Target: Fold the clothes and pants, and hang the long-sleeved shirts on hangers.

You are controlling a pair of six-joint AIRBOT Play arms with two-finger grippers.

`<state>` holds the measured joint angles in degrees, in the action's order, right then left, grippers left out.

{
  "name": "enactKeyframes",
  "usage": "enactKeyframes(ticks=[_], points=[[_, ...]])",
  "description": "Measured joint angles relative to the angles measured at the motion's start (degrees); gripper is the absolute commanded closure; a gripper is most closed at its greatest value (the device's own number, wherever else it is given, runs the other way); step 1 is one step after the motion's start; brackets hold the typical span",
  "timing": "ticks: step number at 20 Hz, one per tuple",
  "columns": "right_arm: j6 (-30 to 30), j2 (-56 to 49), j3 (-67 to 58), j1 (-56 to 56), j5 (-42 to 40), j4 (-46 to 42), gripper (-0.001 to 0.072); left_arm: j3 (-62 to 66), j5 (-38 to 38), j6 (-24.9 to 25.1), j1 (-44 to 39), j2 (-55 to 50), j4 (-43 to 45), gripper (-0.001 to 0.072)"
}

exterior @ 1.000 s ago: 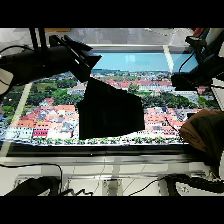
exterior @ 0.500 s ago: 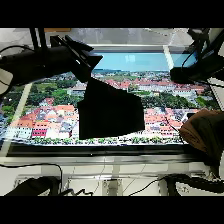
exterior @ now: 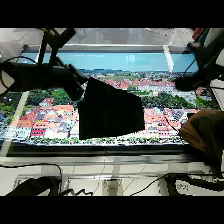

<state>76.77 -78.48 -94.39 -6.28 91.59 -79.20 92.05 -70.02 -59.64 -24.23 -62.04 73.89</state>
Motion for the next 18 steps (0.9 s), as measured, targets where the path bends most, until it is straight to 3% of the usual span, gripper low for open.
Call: enactKeyframes(ticks=[4, 8, 9, 10, 11, 15, 16, 17, 18], points=[[-9.07, 0.09, 16.09, -7.5, -1.6, 17.77, 0.0674, -0.63, -5.84, -4.13, 7.93, 0.44, 1.57, 0.0682], [-17.86, 0.09, 32.59, -9.49, -3.8, 24.74, 0.0649, -5.49, -8.61, -7.54, 17.81, 2.08, -1.29, 0.0681], [-19.52, 0.09, 36.7, -9.68, -5.07, 25.7, 0.0509, -8.13, -9.05, -7.93, 20.13, 2.8, -2.6, 0.0681], [-20.72, 0.09, 40.22, -9.77, -6.64, 26.71, 0.0315, -10.99, -9.16, -8.2, 22.08, 3.52, -3.76, 0.0681], [-21.77, 0.09, 43.58, -9.88, -8.87, 28.0, 0.0253, -14.16, -9.16, -8.57, 23.71, 4.26, -5.09, 0.0681], [-22.88, -0.07, 51.19, -10.05, -17.29, 34.21, 0.0253, -27.41, -6.54, -9.42, 27.67, 6.71, -9.22, 0.0667], [-22.36, -0.31, 52.02, -10.05, -19.08, 35.71, 0.0253, -29.94, -5.7, -9.62, 28.06, 6.99, -9.79, 0.0576], [-21.99, -0.66, 52.57, -10.05, -20.44, 37.05, 0.0255, -32.39, -5.01, -9.92, 28.37, 7.21, -10.23, 0.0278], [-21.66, -1.09, 52.94, -10.05, -21.49, 38.27, 0.0257, -34.36, -4.28, -10.12, 28.57, 7.34, -10.51, 0.0048]])
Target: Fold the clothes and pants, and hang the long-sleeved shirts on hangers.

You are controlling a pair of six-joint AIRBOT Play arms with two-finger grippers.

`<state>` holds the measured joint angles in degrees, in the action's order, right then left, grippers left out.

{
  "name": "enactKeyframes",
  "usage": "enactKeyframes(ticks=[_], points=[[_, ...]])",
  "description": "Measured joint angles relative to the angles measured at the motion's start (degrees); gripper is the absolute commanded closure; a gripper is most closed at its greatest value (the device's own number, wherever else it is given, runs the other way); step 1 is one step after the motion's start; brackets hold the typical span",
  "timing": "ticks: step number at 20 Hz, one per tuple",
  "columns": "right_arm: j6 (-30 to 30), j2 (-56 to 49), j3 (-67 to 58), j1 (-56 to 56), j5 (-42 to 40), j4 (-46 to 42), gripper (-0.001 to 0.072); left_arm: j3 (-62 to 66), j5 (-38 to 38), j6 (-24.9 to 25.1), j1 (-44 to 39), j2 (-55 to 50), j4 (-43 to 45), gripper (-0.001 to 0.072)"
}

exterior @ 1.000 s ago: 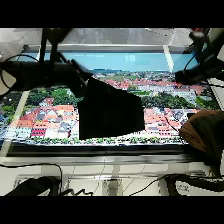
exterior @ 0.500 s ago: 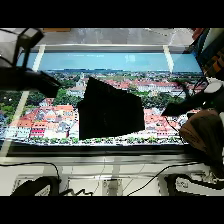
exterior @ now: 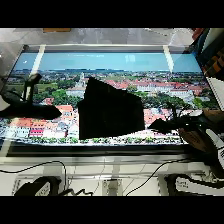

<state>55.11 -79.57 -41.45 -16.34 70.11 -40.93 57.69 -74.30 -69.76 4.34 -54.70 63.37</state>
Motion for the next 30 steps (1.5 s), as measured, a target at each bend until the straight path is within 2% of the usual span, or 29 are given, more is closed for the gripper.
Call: enactKeyframes(ticks=[1, 10, 15, 16, 17, 18, 23, 24, 25, 26, 28, 30], points=[[0.35, -0.61, 0.24, 0.0, -1.11, 1.31, 0.0257, -1.95, 0.87, -0.44, 0.2, 0.11, -0.15, 0.0025], [1.42, -7.93, -3.78, 6.34, -3.89, 3.67, 0.0257, -10.01, 6.36, -3.43, 0.7, 0.17, -0.42, 0.0031], [1.51, -8.72, -5.25, 8.15, -4.5, 2.64, 0.0259, -10.58, 6.62, -6.6, 1.86, -2.03, 5.14, 0.0032], [1.55, -8.79, -5.38, 8.33, -4.9, 2.45, 0.0265, -10.62, 6.36, -6.88, 2.08, -2.69, 5.77, 0.0032], [1.62, -8.83, -5.44, 8.46, -5.42, 2.4, 0.0313, -10.67, 6.08, -7.26, 2.25, -3.41, 6.27, 0.0053], [1.62, -8.9, -5.49, 8.52, -6.19, 2.23, 0.033, -10.78, 5.77, -7.61, 2.36, -4.17, 6.67, 0.0053], [1.4, -8.94, -5.6, 9.2, -7.58, 2.03, 0.0337, -14.12, 5.25, -8.09, 2.6, -6.99, 6.95, 0.0053], [1.36, -8.94, -5.6, 9.6, -7.72, 2.03, 0.035, -15.13, 5.25, -8.11, 2.6, -7.34, 6.71, 0.0053], [1.25, -8.94, -5.62, 10.16, -7.87, 1.99, 0.0436, -16.28, 5.42, -8.13, 2.6, -7.65, 6.1, 0.0053], [1.18, -8.94, -5.6, 10.84, -8.26, 1.6, 0.0492, -17.38, 5.84, -8.13, 2.6, -7.87, 5.33, 0.0053], [0.98, -8.94, -5.6, 12.04, -8.68, 1.22, 0.0518, -19.37, 7.26, -7.67, 2.6, -8.11, 3.08, 0.0053], [0.85, -8.96, -5.57, 12.74, -9.16, 1.2, 0.0623, -21.2, 8.48, -6.43, 2.6, -8.26, 0.52, 0.0053]])
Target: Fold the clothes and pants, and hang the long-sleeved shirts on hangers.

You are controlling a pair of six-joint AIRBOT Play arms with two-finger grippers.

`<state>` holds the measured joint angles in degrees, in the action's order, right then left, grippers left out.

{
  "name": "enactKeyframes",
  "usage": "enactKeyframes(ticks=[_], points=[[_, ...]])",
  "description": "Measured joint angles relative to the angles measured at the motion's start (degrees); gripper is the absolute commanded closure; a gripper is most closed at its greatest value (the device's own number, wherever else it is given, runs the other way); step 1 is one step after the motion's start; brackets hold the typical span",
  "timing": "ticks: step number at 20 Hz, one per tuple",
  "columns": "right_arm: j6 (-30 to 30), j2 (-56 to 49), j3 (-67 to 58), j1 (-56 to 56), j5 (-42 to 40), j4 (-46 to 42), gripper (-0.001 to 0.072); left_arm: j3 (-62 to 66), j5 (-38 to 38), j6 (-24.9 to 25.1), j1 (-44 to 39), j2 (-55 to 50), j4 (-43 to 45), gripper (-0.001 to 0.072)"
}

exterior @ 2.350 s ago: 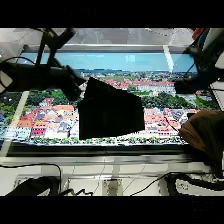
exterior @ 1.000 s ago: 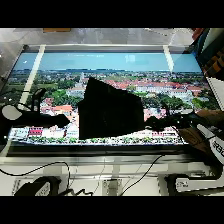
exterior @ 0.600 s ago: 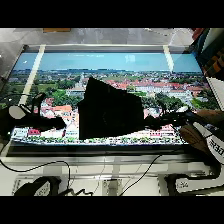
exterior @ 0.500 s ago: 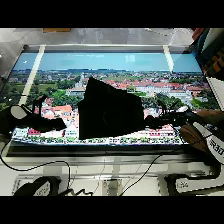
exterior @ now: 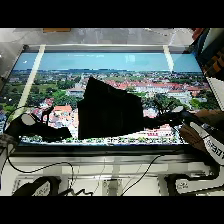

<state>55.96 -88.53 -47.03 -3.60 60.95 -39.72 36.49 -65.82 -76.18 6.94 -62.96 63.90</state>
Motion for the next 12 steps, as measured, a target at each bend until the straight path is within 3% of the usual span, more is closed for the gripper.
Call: enactKeyframes(ticks=[3, 5, 12], points=[[-0.09, 0.0, -0.02, 0.48, -0.24, 0.17, 0.0662, -2.62, 2.19, 1.73, 0.0, -0.63, -3.26, 0.0053], [-0.11, 0.0, -0.02, 0.61, -0.39, 0.22, 0.0673, -3.72, 3.8, 2.58, 0.0, -1.64, -4.72, 0.0134], [-0.13, 0.02, -0.33, 0.72, -0.39, 0.2, 0.0672, -4.79, 8.48, 10.14, -1.51, -8.07, -17.49, 0.0135]])
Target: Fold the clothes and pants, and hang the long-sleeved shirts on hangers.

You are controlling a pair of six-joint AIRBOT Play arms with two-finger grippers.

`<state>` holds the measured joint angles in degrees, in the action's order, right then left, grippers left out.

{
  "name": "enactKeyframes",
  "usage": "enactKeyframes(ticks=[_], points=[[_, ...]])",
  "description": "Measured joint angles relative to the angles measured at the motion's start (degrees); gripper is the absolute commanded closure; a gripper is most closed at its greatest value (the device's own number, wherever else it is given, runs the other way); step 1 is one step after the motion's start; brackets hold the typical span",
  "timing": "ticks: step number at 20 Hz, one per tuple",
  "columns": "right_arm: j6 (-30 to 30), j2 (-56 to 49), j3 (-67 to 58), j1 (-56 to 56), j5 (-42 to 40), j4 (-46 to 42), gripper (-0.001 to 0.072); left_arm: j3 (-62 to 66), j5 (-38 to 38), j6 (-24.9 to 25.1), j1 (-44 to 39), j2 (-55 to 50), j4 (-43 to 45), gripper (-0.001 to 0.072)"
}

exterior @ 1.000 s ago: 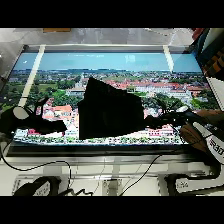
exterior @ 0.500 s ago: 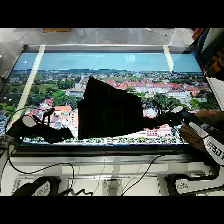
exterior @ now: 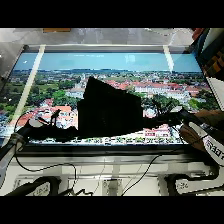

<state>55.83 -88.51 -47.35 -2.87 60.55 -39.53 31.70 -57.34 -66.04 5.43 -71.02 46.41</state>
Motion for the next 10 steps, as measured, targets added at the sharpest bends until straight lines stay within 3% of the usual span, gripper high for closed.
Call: enactKeyframes(ticks=[1, 4, 6, 10], points=[[0.02, 0.07, -0.26, 0.0, 0.33, 0.0, 0.0673, -0.02, 0.74, 1.25, -0.59, -1.11, -1.7, 0.0154], [0.02, 0.13, -1.51, 0.0, 1.6, 0.02, 0.0672, -0.11, 2.86, 6.14, -3.08, -4.04, -6.25, 0.0369], [0.02, 0.13, -2.56, 0.0, 2.84, 0.07, 0.0673, -0.17, 3.85, 8.79, -4.79, -5.16, -7.23, 0.0677], [0.07, 0.17, -4.33, 0.0, 5.38, 0.22, 0.0673, 0.46, 3.82, 12.11, -6.27, -5.73, -8.81, 0.0681]])
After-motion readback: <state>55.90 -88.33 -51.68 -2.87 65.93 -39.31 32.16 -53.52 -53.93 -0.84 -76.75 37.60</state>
